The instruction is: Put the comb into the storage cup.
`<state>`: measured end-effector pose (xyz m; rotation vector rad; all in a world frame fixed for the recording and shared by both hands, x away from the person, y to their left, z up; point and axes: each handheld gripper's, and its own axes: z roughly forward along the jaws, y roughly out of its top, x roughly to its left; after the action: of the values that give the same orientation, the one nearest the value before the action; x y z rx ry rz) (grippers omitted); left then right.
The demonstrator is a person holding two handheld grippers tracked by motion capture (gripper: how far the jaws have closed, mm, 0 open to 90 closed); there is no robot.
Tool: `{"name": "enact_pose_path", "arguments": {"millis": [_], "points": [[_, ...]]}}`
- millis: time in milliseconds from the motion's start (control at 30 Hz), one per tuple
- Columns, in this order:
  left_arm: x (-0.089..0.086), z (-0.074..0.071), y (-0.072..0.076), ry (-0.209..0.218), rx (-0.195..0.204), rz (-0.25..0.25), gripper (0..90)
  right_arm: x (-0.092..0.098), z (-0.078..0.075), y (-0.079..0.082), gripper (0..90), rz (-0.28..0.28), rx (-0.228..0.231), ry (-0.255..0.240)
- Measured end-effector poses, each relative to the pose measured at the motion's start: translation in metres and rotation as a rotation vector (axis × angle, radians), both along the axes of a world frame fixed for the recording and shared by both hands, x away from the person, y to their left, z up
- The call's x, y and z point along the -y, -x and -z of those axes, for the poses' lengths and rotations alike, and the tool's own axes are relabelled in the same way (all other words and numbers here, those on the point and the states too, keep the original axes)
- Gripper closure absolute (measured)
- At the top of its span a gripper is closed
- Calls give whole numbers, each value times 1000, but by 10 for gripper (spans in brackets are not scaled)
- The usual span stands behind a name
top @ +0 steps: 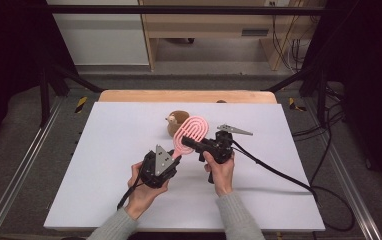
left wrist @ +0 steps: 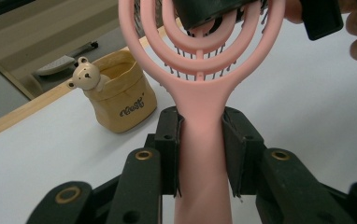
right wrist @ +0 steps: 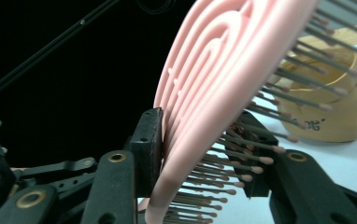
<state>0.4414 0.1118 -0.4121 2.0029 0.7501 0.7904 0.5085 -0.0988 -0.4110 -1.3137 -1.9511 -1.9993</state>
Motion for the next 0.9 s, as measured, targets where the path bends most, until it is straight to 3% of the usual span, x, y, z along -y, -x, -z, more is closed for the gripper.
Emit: {"name": "enact_pose_path", "arguments": {"millis": [567,900], "points": [[3,5,-1,-12,9,6,681,1,-2,4,628,-27,1,-16],[3,6,-3,-1,23,1,555,2,-4,5,631,-15,17,-6]]}}
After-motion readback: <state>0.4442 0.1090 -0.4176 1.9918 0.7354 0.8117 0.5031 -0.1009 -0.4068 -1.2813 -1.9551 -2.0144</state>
